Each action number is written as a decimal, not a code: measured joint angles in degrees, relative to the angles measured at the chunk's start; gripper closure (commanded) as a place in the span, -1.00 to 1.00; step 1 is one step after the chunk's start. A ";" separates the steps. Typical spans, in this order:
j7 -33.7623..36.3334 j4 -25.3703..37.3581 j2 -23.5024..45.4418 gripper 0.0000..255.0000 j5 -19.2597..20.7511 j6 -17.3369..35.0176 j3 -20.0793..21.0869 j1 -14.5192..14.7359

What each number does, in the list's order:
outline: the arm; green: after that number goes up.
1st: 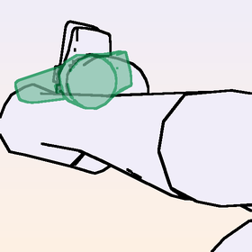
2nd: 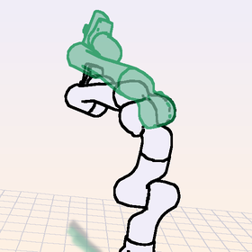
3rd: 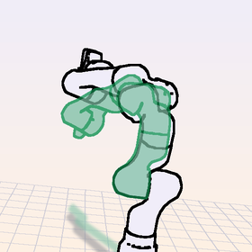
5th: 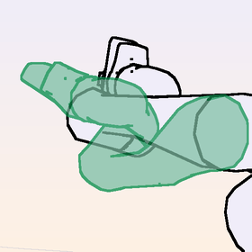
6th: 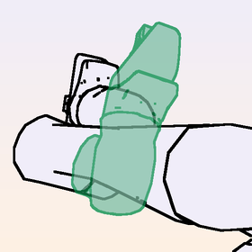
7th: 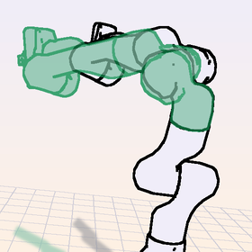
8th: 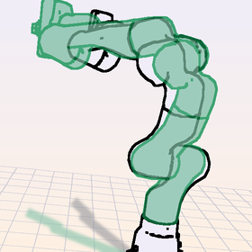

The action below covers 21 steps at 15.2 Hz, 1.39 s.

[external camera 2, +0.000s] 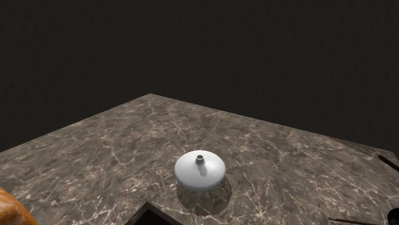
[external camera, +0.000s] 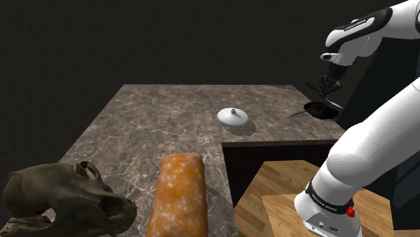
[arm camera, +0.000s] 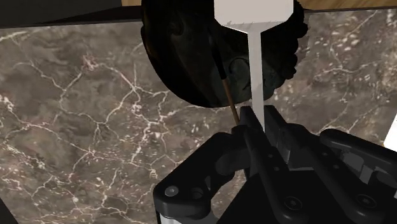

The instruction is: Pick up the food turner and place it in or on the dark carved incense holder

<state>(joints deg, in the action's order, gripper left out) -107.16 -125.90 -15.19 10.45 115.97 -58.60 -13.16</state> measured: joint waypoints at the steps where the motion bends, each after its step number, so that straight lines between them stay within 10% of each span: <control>1: -0.27 -0.60 0.34 1.00 -0.17 0.84 -0.37 0.10; 19: -5.92 -5.43 8.03 1.00 -6.69 10.54 -5.89 3.27; 20: -5.92 -5.43 8.03 -1.00 -6.69 10.54 -5.89 3.27; 21: -5.92 -5.43 8.03 -1.00 -6.69 10.54 -5.89 3.27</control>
<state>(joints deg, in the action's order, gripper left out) -113.08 -131.33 -7.15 3.77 126.52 -64.50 -9.89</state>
